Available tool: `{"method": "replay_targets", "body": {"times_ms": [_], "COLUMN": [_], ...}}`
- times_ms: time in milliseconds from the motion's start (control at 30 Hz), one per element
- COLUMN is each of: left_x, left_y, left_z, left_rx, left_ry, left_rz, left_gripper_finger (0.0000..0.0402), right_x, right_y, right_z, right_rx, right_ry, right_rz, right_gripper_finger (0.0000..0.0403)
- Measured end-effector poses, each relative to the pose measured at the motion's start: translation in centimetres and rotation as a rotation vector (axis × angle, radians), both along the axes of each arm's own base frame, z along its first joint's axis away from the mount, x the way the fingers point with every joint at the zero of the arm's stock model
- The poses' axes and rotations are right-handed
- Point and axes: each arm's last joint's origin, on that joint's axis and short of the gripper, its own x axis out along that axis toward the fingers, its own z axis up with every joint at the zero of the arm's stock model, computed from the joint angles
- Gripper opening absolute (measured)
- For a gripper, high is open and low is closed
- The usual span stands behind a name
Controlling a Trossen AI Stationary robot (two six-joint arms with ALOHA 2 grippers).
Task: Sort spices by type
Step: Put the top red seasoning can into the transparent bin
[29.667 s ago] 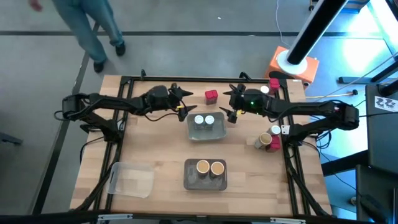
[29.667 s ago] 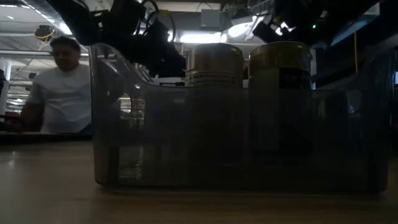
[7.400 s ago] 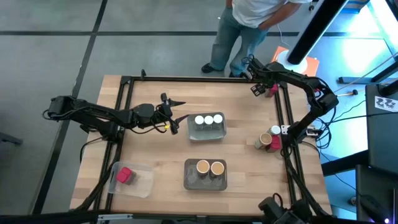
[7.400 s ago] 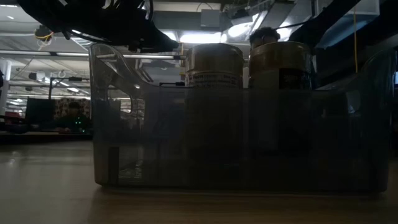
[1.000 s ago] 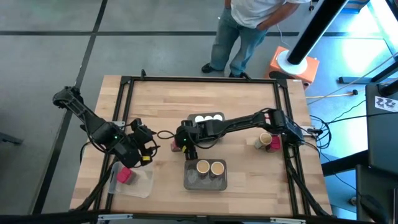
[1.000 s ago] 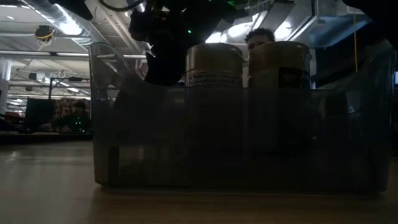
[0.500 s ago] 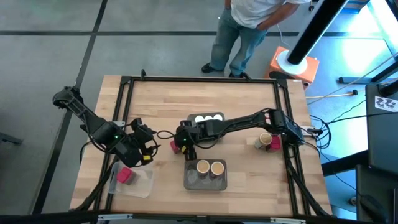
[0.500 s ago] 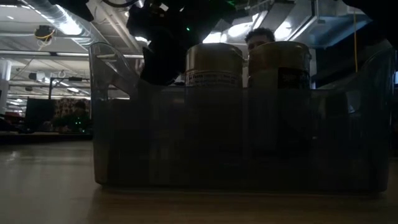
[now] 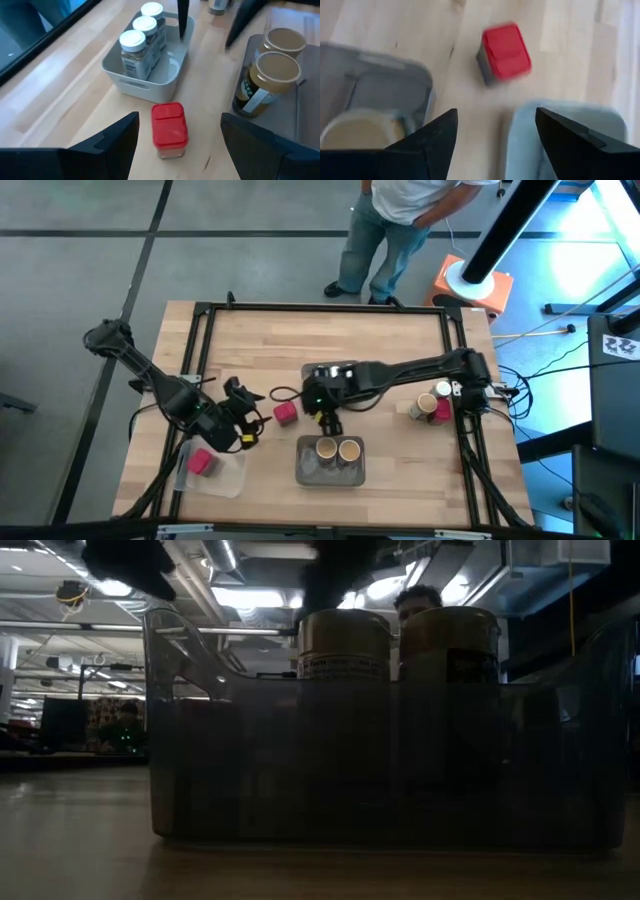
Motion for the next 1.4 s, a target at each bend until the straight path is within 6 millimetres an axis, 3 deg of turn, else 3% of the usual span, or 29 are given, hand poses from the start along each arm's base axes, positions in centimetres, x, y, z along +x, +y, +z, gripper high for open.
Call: {"method": "replay_targets", "body": {"times_ms": [133,333,733,1033,1167,1300,1400], "left_x": [1.0,2.9,5.8,7.0,7.2,7.0,6.7], "left_y": [0.2,0.4,2.0,2.9,2.9,2.8,2.1], "left_z": [-2.5,-5.3,-9.0,-11.5,-11.8,-10.7,-8.2], "left_rx": [0.005,0.014,0.002,-0.037,-0.017,-0.004,-0.016], "left_ry": [-0.022,0.003,0.151,0.283,0.299,0.314,0.297], "left_rz": [0.005,0.014,0.046,0.018,-0.003,-0.031,-0.047], "left_gripper_finger": [0.0265,0.0265,0.0265,0.0261,0.0214,0.0192,0.0192], "right_x": [-2.6,-6.5,-13.7,-14.7,-14.5,-14.4,-14.4], "right_y": [-0.6,-1.5,-2.7,-2.9,-2.9,-2.9,-2.9], "right_z": [2.5,3.9,0.4,-1.2,-1.1,-1.1,-1.0], "right_rx": [-0.041,-0.115,-0.095,-0.071,-0.088,-0.101,-0.109], "right_ry": [0.046,0.043,-0.018,-0.065,-0.084,-0.097,-0.104], "right_rz": [-0.048,-0.165,-0.351,-0.372,-0.377,-0.364,-0.359], "right_gripper_finger": [0.0266,0.0266,0.0266,0.0266,0.0266,0.0266,0.0266]}}
